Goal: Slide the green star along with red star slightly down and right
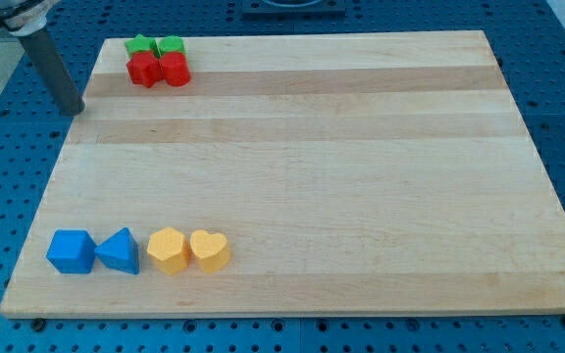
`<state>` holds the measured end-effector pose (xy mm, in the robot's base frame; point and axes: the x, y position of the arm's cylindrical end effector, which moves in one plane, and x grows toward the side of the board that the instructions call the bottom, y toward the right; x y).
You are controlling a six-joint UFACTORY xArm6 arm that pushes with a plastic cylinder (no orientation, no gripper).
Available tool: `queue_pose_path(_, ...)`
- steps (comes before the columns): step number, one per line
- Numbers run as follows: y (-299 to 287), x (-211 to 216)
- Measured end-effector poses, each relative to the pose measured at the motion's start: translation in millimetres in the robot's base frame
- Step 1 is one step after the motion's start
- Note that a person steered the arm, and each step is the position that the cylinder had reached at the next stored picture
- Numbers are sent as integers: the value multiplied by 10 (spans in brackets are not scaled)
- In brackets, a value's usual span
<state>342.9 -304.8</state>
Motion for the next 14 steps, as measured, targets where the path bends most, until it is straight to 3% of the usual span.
queue_pose_path(3,25,-1297)
queue_pose_path(4,125,-1505)
queue_pose_path(7,633,-1407)
queue_pose_path(14,1093,-116)
